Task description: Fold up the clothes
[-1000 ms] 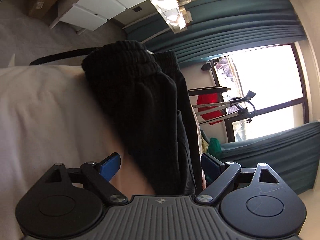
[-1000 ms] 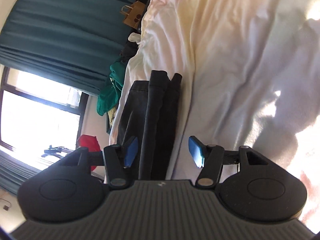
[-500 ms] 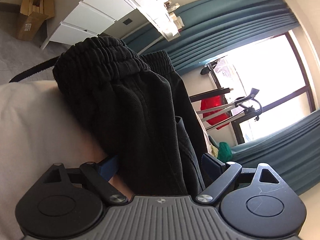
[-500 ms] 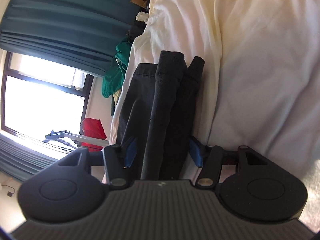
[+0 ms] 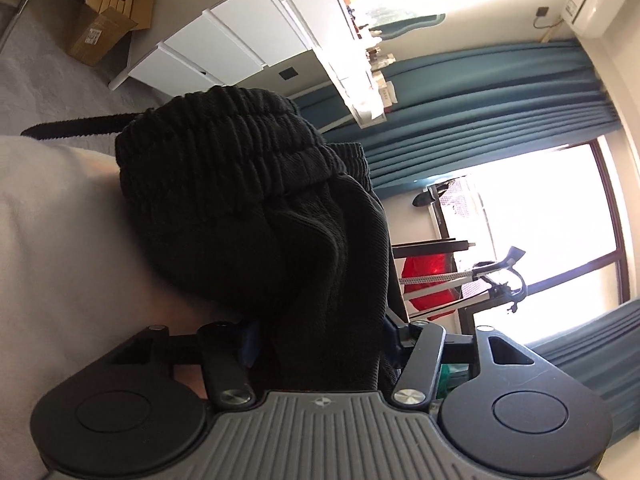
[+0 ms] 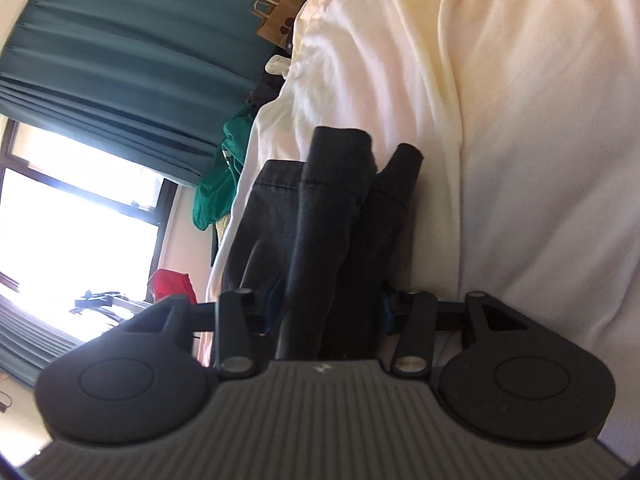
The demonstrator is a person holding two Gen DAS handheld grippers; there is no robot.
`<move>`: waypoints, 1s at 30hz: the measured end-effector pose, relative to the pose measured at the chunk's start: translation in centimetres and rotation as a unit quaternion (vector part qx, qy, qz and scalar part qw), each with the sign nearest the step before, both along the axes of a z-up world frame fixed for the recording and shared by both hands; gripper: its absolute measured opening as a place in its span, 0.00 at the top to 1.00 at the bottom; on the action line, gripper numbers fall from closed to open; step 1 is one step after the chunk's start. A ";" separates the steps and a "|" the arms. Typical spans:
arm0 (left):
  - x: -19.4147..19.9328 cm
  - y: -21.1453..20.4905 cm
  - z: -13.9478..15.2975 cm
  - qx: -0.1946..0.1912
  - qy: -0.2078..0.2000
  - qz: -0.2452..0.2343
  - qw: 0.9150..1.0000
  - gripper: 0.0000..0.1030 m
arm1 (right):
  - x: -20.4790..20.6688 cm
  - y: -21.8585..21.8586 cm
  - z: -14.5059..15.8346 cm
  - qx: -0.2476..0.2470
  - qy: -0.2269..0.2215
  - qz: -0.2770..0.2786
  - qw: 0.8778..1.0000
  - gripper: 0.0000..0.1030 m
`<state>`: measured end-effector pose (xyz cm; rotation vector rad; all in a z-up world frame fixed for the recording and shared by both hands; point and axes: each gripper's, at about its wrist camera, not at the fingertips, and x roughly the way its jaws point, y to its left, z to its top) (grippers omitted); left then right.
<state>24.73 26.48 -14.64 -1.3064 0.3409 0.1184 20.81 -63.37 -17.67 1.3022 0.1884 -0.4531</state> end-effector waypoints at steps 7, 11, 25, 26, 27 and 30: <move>-1.1 1.9 0.7 -0.016 -0.010 -0.011 1.000 0.82 | -2.3 1.7 1.5 -0.037 -0.005 -0.030 0.999 0.85; -1.7 2.2 2.6 0.007 -0.030 -0.014 0.999 0.89 | -5.5 2.3 3.5 -0.057 -0.011 -0.026 0.998 0.85; -10.2 3.2 7.2 0.010 -0.040 -0.018 0.999 0.90 | -20.6 5.0 6.4 -0.002 -0.015 -0.056 0.998 0.87; -11.0 3.7 7.5 0.006 -0.040 -0.017 0.999 0.90 | -21.5 5.2 6.6 0.000 -0.018 -0.061 0.998 0.87; -11.7 4.3 7.8 -0.001 -0.041 -0.016 0.999 0.90 | -22.2 5.3 6.7 0.004 -0.019 -0.064 0.998 0.89; -13.8 5.6 8.0 -0.004 -0.029 -0.011 1.000 0.90 | -24.1 5.5 6.6 0.026 -0.018 -0.071 0.997 0.89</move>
